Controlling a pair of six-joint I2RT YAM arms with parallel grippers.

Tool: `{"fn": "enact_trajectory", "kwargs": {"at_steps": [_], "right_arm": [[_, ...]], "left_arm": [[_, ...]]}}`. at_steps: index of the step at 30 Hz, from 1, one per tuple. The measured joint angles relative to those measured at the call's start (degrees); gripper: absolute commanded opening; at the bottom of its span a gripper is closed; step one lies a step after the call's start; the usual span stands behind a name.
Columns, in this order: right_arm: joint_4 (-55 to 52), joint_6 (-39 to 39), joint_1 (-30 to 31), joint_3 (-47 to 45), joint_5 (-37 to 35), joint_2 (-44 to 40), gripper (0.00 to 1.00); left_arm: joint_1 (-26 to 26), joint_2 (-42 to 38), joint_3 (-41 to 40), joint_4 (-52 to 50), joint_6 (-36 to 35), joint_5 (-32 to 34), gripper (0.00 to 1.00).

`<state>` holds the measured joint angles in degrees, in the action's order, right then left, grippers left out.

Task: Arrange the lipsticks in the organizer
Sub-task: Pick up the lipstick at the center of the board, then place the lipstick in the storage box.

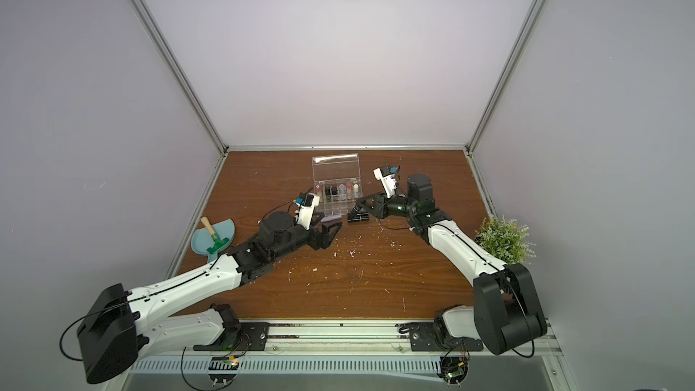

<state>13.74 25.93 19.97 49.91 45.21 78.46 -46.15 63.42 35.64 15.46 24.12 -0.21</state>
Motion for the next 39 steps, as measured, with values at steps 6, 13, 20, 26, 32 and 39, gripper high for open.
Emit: {"fn": "enact_trajectory", "kwargs": {"at_steps": [6,13,20,26,32,39], "right_arm": [[-3.3,-3.7,4.3,7.3,-9.6,5.5,0.14],[-4.6,-7.4,10.6,16.6,-19.3,13.3,0.13],[-5.0,-11.6,17.0,22.9,-28.2,20.3,0.13],[-5.4,-15.3,21.1,26.4,-34.6,25.6,0.13],[-6.4,-18.4,22.3,29.3,-38.9,29.5,0.13],[-7.4,-21.4,22.3,32.5,-42.7,31.9,0.13]], "left_arm": [[0.0,-3.6,-2.6,-2.6,0.1,7.7,0.81],[0.0,-9.9,-6.3,-3.9,1.4,15.5,0.79],[1.6,-18.4,-10.9,-5.5,2.9,22.1,0.77],[2.5,-18.2,-11.6,-6.7,3.6,23.5,0.76],[4.9,-19.8,-13.3,-6.7,4.3,22.6,0.76],[6.8,-20.9,-14.2,-6.7,4.9,20.8,0.75]]}}
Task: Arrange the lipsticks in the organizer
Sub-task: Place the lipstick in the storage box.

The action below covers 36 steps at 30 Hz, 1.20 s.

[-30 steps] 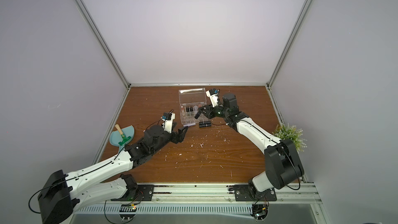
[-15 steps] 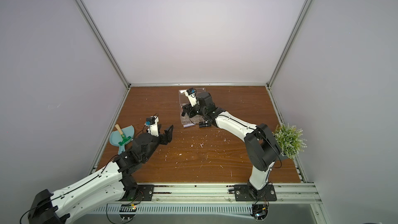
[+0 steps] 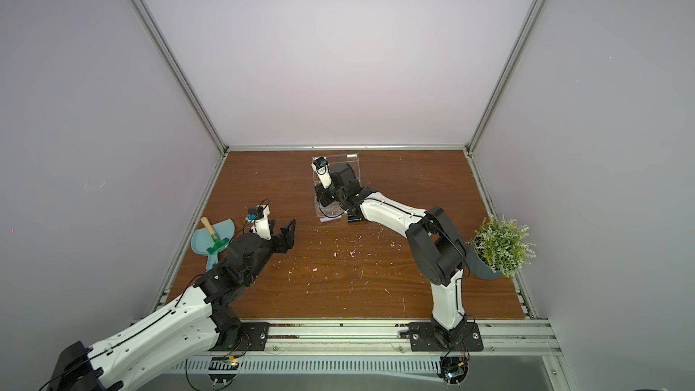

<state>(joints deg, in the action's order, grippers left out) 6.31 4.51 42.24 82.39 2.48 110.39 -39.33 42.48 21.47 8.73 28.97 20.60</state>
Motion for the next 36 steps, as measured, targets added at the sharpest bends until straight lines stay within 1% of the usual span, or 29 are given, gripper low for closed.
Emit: {"fn": "enact_trajectory", "kwargs": {"at_steps": [12,25,36], "right_arm": [[-0.2,-2.1,0.0,1.2,-2.2,2.8,0.13],[0.8,-2.2,0.1,1.3,-2.1,4.8,0.13],[1.1,-2.7,0.1,4.5,-2.2,8.6,0.13]], "left_arm": [[0.0,0.5,0.0,0.4,0.2,-1.7,0.75],[0.0,0.9,0.0,0.9,0.4,-2.7,0.75],[0.0,0.9,0.0,1.4,0.4,-3.0,0.75]]}}
